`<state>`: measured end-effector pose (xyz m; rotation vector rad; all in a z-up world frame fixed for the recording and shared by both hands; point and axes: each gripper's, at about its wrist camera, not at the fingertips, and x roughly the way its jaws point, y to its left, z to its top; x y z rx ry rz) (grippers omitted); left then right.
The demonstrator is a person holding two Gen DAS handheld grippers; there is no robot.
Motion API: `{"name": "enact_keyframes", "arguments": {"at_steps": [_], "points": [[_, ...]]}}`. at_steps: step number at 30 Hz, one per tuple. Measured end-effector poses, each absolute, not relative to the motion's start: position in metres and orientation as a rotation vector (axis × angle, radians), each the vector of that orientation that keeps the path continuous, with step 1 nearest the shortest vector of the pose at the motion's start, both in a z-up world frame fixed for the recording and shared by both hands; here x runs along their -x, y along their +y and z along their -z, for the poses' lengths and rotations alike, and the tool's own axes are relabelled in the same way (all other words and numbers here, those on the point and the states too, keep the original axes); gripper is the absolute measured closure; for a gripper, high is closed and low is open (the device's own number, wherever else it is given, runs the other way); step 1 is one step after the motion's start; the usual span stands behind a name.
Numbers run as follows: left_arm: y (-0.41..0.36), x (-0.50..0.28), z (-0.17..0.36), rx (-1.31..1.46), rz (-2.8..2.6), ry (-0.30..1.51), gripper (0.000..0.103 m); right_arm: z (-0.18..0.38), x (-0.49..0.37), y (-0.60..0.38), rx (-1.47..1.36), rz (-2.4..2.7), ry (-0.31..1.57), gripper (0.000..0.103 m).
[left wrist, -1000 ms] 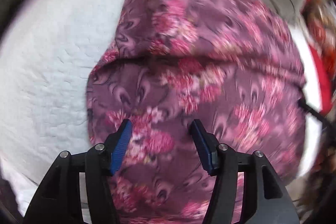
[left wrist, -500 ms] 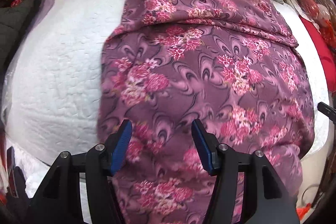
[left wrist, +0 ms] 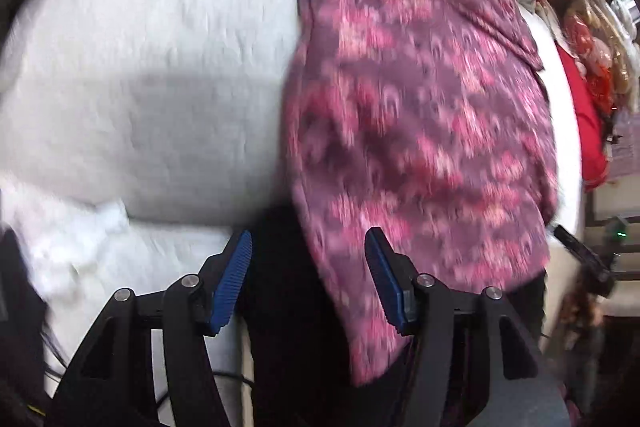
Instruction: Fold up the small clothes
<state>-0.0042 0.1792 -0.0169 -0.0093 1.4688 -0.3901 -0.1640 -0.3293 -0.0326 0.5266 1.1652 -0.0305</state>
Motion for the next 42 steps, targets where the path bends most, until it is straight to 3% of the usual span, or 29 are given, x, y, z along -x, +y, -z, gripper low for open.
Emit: {"name": "enact_keyframes", "arguments": {"at_steps": [5,10,11,12,13,14,15,29,42], "points": [[0.171,0.033,0.027,0.072,0.493,1.557,0.045,0.063,0.182,-0.334,-0.709,-0.030,1.152,0.040],[0.144,0.049,0.024,-0.099,0.477,1.535,0.041,0.087,0.179,-0.319,-0.721,-0.089,1.173,0.038],[0.139,0.051,0.023,-0.129,0.470,1.528,0.042,0.089,0.178,-0.314,-0.705,-0.106,1.177,0.038],[0.137,0.053,0.022,-0.145,0.468,1.520,0.057,0.090,0.176,-0.308,-0.678,-0.122,1.185,0.039],[0.134,0.054,0.021,-0.166,0.463,1.514,0.069,0.090,0.174,-0.301,-0.649,-0.141,1.193,0.052],[0.132,0.055,0.020,-0.192,0.454,1.510,0.093,0.089,0.172,-0.297,-0.635,-0.165,1.191,0.083],[0.131,0.055,0.020,-0.177,0.466,1.523,0.099,0.088,0.171,-0.294,-0.628,-0.182,1.195,0.098],[0.165,-0.001,-0.031,0.378,0.613,1.403,0.099,-0.042,0.156,-0.297,-0.685,-0.452,0.829,0.097],[0.167,-0.105,-0.050,0.539,0.555,1.258,0.099,-0.063,0.054,-0.328,-0.864,-0.386,0.678,0.097]]}}
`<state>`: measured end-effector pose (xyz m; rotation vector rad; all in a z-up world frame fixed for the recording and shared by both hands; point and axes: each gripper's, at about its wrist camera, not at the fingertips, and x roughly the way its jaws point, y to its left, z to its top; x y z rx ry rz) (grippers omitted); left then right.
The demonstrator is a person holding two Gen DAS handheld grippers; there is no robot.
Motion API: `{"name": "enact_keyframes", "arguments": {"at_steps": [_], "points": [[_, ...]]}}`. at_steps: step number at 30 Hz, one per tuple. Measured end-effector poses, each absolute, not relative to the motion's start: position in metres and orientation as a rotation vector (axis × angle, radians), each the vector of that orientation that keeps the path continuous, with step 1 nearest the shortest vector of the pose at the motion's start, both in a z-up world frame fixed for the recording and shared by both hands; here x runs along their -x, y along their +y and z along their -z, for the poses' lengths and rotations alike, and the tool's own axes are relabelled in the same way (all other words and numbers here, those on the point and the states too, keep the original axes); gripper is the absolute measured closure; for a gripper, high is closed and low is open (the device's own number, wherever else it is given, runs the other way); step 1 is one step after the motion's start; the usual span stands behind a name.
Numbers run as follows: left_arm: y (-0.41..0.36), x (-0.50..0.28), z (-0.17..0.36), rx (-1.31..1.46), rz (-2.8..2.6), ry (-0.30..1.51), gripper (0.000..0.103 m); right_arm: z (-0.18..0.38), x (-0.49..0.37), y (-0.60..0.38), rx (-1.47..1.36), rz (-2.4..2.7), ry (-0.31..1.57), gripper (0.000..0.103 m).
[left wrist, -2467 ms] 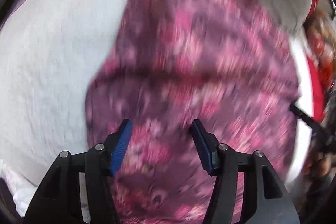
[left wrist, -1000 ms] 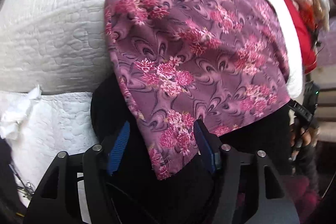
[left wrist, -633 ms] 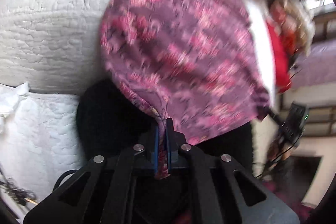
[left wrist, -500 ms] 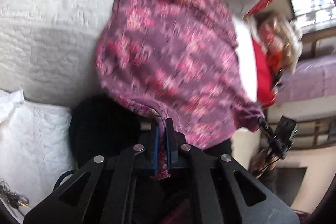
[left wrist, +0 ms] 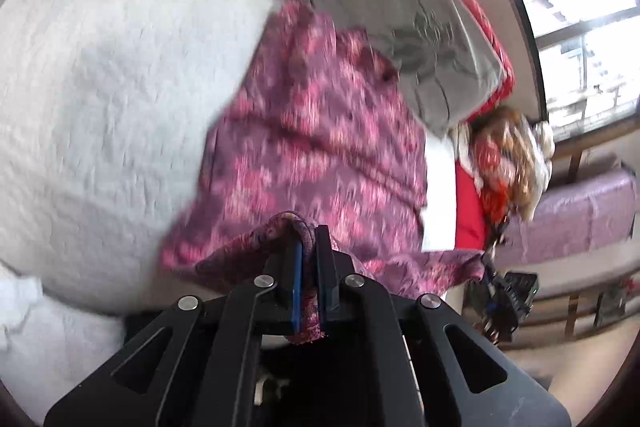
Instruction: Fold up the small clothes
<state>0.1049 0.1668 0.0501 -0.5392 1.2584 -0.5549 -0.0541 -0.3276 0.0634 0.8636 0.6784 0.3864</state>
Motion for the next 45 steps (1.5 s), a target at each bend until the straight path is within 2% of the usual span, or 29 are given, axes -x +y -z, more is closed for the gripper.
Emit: {"name": "enact_keyframes", "arguments": {"at_steps": [12,21,23,26,28,30,32,36,41,43,45], "points": [[0.150,-0.244,-0.043,0.663,0.457,1.158,0.099,-0.039,-0.076,-0.359,-1.018,-0.285,0.619,0.097],[0.136,-0.333,0.003,0.746,0.348,1.261,0.099,0.018,-0.162,-0.392,-1.139,-0.102,0.670,0.097],[0.135,-0.343,0.012,0.781,0.347,1.295,0.099,0.029,-0.176,-0.395,-1.162,-0.074,0.712,0.092],[0.141,-0.348,0.010,0.864,0.398,1.300,0.099,0.031,-0.185,-0.398,-1.185,-0.053,0.730,0.091],[0.147,-0.346,0.003,0.891,0.438,1.275,0.097,0.027,-0.184,-0.403,-1.212,-0.060,0.698,0.088],[0.155,-0.339,-0.010,0.856,0.442,1.230,0.080,0.022,-0.178,-0.406,-1.217,-0.064,0.659,0.075],[0.161,-0.332,-0.020,0.818,0.452,1.205,0.069,0.016,-0.167,-0.409,-1.210,-0.056,0.615,0.058],[0.147,-0.304,-0.027,0.661,0.562,1.221,0.066,0.012,-0.151,-0.409,-1.211,-0.102,0.593,0.058],[0.094,-0.283,0.000,0.443,0.692,1.333,0.066,0.033,-0.169,-0.369,-1.098,-0.153,0.843,0.058],[0.076,-0.288,0.009,0.399,0.663,1.369,0.066,0.041,-0.181,-0.357,-1.091,-0.150,0.891,0.058],[0.064,-0.305,0.011,0.384,0.592,1.360,0.067,0.040,-0.197,-0.353,-1.102,-0.145,0.859,0.058]]}}
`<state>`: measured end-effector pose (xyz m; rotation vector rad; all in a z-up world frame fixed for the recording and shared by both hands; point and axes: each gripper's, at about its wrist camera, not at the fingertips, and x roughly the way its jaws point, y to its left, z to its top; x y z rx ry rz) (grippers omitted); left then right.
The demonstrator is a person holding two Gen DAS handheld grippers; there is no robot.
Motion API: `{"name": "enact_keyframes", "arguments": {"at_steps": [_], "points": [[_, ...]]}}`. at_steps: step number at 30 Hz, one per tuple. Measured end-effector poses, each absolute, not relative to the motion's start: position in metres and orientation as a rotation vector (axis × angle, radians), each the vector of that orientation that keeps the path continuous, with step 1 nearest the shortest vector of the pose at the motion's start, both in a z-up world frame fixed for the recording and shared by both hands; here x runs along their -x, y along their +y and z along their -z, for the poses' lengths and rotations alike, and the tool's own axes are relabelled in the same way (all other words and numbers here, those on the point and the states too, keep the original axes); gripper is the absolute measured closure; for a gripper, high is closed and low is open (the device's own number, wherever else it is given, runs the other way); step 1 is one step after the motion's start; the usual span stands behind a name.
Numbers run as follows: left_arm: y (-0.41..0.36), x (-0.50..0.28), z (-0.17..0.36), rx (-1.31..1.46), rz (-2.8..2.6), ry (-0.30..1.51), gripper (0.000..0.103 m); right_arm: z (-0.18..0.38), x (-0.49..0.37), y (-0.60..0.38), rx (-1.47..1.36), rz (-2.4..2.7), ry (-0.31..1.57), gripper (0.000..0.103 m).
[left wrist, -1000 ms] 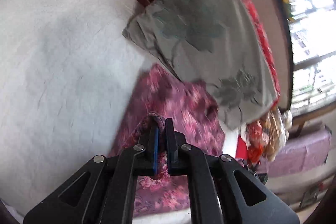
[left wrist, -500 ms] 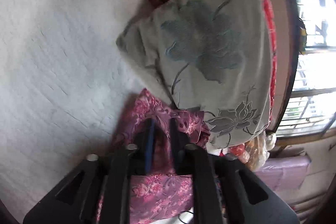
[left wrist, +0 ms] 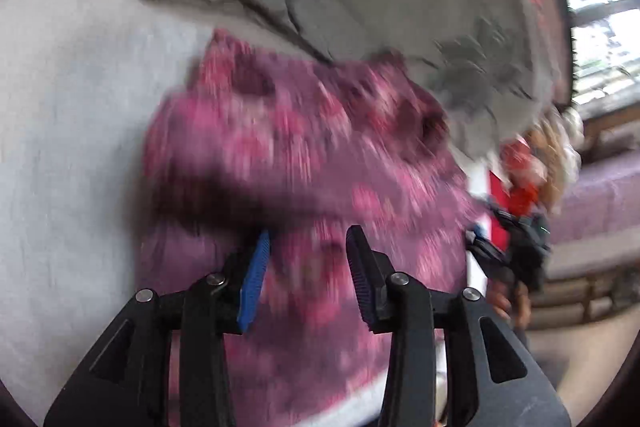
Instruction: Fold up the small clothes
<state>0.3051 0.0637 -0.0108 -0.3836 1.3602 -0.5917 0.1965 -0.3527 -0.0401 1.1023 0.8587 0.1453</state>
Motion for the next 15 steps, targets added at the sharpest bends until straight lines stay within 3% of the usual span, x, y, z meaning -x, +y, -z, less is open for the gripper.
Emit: {"name": "enact_keyframes", "arguments": {"at_steps": [7,10,12,15], "points": [[0.104,-0.371,-0.029,0.635,0.400,1.200,0.067,-0.001,-0.222,-0.375,-1.108,-0.100,0.641,0.058],[0.121,-0.369,-0.027,0.562,0.408,1.198,0.064,-0.010,-0.216,-0.389,-0.945,0.016,0.707,0.054],[0.132,-0.362,-0.013,0.530,0.399,1.218,0.051,-0.006,-0.210,-0.393,-0.809,0.077,0.786,0.051],[0.134,-0.352,0.020,0.561,0.413,1.308,0.048,0.014,-0.204,-0.394,-0.758,0.105,0.857,0.050]]}}
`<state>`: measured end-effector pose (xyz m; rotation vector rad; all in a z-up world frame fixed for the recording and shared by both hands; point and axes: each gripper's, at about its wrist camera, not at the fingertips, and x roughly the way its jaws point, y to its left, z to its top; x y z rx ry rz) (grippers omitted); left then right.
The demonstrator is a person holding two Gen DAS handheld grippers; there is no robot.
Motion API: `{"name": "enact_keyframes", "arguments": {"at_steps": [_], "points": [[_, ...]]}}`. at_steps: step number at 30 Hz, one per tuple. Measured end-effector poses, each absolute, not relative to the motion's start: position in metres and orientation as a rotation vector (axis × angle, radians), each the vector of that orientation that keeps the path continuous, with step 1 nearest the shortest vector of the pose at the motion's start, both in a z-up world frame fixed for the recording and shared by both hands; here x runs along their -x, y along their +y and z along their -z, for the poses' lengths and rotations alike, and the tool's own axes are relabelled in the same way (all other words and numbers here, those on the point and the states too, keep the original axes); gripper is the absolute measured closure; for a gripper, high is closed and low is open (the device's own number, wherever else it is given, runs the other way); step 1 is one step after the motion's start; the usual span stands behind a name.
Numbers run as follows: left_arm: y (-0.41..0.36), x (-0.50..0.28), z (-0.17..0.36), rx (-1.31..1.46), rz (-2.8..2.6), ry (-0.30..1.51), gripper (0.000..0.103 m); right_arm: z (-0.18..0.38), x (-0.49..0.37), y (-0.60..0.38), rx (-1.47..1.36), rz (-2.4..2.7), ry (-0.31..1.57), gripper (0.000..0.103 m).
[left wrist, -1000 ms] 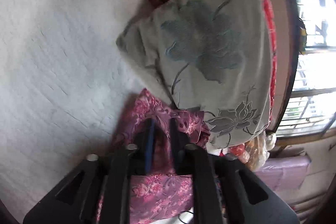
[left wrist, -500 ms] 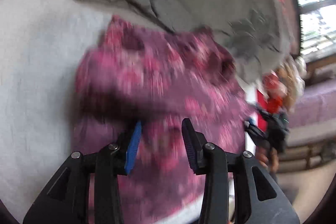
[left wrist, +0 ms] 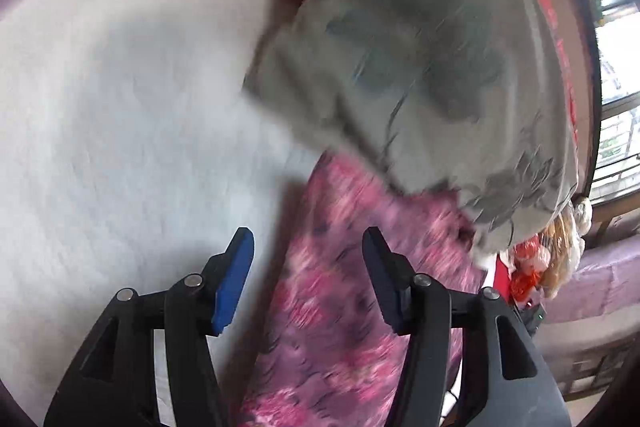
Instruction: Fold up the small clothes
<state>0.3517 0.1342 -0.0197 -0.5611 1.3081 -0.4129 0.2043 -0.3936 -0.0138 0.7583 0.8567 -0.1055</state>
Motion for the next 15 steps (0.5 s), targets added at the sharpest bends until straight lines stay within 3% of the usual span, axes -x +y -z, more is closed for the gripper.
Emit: {"name": "enact_keyframes", "arguments": {"at_steps": [3,4,5,6,12,15], "points": [[0.127,-0.340,0.036,0.565,0.448,1.358,0.050,0.031,-0.205,-0.384,-0.799,0.083,0.868,0.055],[0.121,-0.335,0.029,0.521,0.452,1.327,0.055,0.030,-0.207,-0.381,-0.788,0.072,0.859,0.074],[0.116,-0.332,0.021,0.480,0.468,1.291,0.083,0.024,-0.209,-0.375,-0.744,0.064,0.845,0.095],[0.111,-0.331,0.014,0.454,0.477,1.269,0.100,0.018,-0.210,-0.371,-0.706,0.057,0.826,0.095],[0.107,-0.348,0.010,0.378,0.348,1.214,0.100,-0.018,-0.208,-0.380,-0.684,0.050,0.651,0.098],[0.108,-0.353,0.035,0.353,0.279,1.290,0.100,0.012,-0.218,-0.392,-0.696,0.141,0.778,0.097]]}}
